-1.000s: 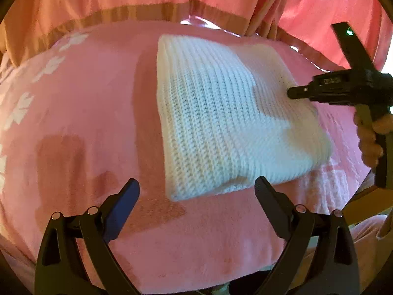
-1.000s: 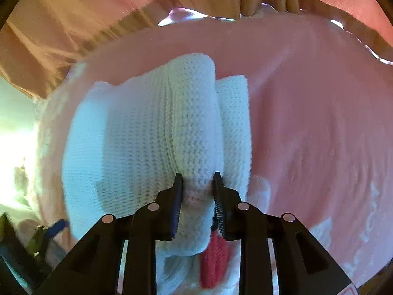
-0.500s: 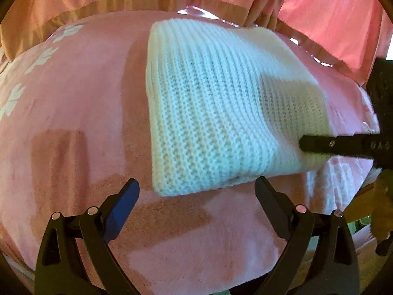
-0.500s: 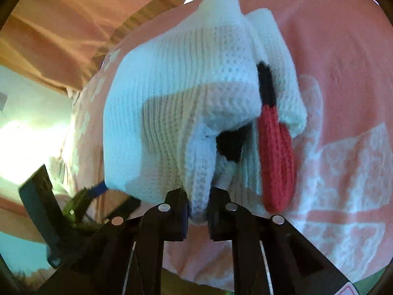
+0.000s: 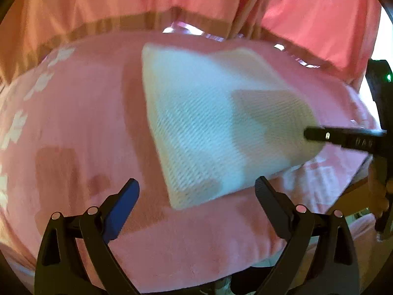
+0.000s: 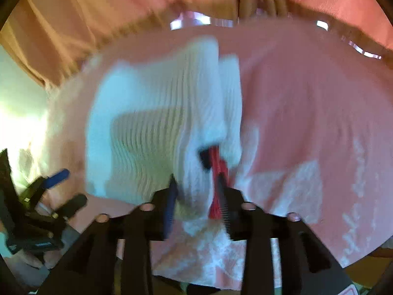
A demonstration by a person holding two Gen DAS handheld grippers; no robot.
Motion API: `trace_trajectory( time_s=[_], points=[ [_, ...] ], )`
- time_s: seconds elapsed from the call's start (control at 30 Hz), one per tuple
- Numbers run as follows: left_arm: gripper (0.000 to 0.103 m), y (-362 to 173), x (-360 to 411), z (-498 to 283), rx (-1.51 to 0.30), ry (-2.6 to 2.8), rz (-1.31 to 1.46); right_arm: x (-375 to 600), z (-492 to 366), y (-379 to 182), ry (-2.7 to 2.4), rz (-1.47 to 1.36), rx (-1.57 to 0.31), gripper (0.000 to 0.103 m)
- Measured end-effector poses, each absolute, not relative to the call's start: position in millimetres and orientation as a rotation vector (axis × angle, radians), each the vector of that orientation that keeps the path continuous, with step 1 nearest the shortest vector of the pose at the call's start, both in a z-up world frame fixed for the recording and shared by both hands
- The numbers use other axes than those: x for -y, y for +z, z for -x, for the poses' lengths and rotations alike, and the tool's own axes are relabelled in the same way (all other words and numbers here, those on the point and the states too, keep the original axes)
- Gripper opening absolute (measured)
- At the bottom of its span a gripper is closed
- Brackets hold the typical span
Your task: Fold small clothes
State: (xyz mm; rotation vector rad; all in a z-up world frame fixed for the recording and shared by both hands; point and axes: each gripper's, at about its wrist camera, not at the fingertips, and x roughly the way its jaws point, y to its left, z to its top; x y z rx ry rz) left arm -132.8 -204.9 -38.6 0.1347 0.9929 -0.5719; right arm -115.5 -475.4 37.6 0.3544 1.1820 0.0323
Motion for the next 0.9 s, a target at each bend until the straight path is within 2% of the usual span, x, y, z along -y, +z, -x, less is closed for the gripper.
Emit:
trace_trajectory(
  time_s=[0.07, 0.17, 0.3, 0.33, 0.4, 0.53, 0.6, 0.7, 0.73, 0.8, 0.87, 0.9],
  points=[
    [0.097, -25.5, 205.2, 123.4, -0.971, -0.597, -0.131, 485.5, 107.1, 52.1, 0.025, -0.37, -1.136, 0.056],
    [0.097, -18.1, 208.0, 96.4, -0.984, -0.61, -0.108, 492.6, 73.7, 54.8, 0.03, -0.403, -1.117, 0.059],
    [0.097, -28.0, 215.3, 60.6, -1.023, -0.601, -0.095, 492.5, 33.4, 11.3, 0.041, -0.507, -1.187, 0.059],
    [0.097, -30.5, 215.2, 54.8, -1.031, -0.594, -0.087, 488.5, 27.4, 0.1, 0.043, -0.5, -1.208, 0.051],
    [0.097, -33.9, 214.8, 45.4, -1.042, -0.597, -0.063, 479.1, 16.7, -14.7, 0.075, -0.504, -1.246, 0.015],
    [0.097, -36.6, 214.4, 35.7, -1.018, -0.588, -0.068, 471.7, 24.4, 40.0, 0.046, -0.381, -1.074, 0.013],
    [0.097, -39.7, 213.5, 33.0, -1.003, -0.582, -0.068, 480.6, 29.7, 45.4, 0.011, -0.382, -1.049, 0.014],
    [0.097, -50.6, 214.8, 26.5, -1.04, -0.586, -0.057, 486.4, 23.0, -20.4, -0.05, -0.347, -1.274, 0.018],
    [0.097, -54.5, 215.0, 24.8, -1.06, -0.591, -0.051, 486.8, 25.5, -31.5, -0.05, -0.364, -1.285, 0.023],
    [0.097, -61.5, 212.7, 21.5, -1.095, -0.597, -0.019, 490.2, 28.0, -18.4, -0.05, -0.377, -1.253, 0.028],
    [0.097, -65.1, 209.2, 16.3, -1.124, -0.598, 0.034, 497.9, 37.4, -2.8, -0.054, -0.411, -1.188, 0.057],
    [0.097, -65.8, 208.0, 14.4, -1.132, -0.607, 0.058, 502.4, 42.1, 0.2, -0.065, -0.431, -1.161, 0.063]
  ],
)
